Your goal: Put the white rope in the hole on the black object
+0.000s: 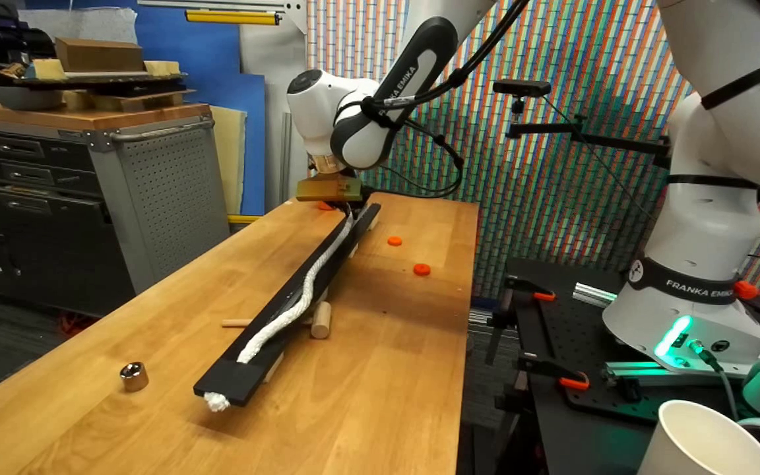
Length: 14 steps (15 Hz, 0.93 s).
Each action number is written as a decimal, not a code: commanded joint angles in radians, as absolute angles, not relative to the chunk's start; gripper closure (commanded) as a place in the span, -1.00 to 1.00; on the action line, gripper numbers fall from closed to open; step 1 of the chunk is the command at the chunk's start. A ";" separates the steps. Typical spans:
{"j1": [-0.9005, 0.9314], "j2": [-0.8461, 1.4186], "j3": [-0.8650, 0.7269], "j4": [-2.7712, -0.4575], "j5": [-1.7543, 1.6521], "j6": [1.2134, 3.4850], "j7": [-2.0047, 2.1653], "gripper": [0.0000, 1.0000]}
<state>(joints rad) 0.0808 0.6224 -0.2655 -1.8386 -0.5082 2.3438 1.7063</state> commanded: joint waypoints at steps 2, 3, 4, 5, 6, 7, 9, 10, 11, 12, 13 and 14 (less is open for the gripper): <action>0.127 0.661 -0.345 -1.818 -0.620 2.382 1.780 0.93; 0.129 0.666 -0.353 -1.815 -0.641 2.377 1.796 0.93; 0.126 0.667 -0.359 -1.817 -0.658 2.376 1.807 0.93; 0.122 0.668 -0.359 -1.817 -0.669 2.369 1.816 0.93; 0.118 0.669 -0.356 -1.817 -0.676 2.364 1.822 0.93; 0.117 0.667 -0.356 -1.819 -0.684 2.361 1.830 0.93; 0.118 0.664 -0.354 -1.822 -0.702 2.356 1.845 0.93; 0.118 0.662 -0.352 -1.825 -0.710 2.356 1.852 0.93; 0.120 0.658 -0.352 -1.828 -0.719 2.355 1.860 0.93; 0.121 0.654 -0.351 -1.831 -0.727 2.352 1.867 0.93; 0.120 0.646 -0.348 -1.836 -0.734 2.348 1.874 0.93; 0.120 0.639 -0.345 -1.843 -0.740 2.346 1.876 0.93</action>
